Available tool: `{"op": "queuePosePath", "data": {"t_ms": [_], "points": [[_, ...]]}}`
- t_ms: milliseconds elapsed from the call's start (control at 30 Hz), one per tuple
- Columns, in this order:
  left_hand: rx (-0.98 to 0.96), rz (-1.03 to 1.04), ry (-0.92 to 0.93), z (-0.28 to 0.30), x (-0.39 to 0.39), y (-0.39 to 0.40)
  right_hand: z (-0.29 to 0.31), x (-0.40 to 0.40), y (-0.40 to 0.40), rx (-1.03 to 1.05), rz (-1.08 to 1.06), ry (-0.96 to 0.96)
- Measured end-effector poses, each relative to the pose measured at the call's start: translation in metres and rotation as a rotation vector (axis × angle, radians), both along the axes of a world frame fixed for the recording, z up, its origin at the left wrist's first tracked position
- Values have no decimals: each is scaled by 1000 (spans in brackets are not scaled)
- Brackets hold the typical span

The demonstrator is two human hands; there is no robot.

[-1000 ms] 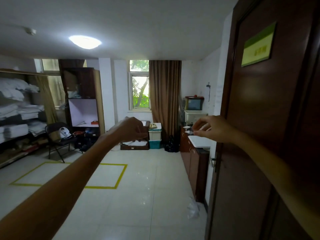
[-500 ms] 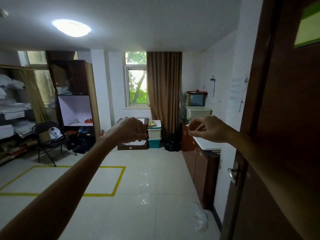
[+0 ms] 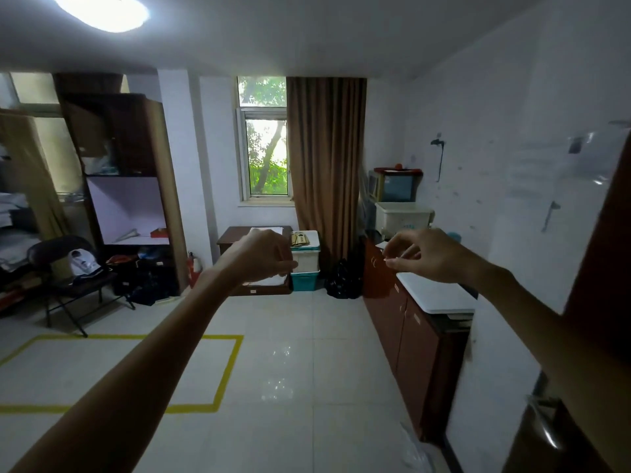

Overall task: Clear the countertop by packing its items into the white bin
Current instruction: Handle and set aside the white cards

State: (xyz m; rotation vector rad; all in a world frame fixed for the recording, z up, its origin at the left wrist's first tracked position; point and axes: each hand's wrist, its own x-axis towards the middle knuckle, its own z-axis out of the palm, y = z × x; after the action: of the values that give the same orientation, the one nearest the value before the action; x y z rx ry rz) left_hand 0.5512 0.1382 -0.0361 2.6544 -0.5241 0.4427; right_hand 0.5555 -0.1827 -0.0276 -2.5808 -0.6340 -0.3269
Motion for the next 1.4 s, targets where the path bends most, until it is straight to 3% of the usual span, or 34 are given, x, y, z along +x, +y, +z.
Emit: {"op": "queuePosePath", "data": {"t_ms": [233,533,900,1400], "points": [[96,61,-33,-8,173,8,-14,182,7,-32,48,5],[107,73,-22,17,383,18,13,399,22,-5,91,22],[130,78,-37,-18,639,63,-16,651,74,-40,122,54],[147,-20,-43,-8,989,75,-5,965,87,15,18,0]]}}
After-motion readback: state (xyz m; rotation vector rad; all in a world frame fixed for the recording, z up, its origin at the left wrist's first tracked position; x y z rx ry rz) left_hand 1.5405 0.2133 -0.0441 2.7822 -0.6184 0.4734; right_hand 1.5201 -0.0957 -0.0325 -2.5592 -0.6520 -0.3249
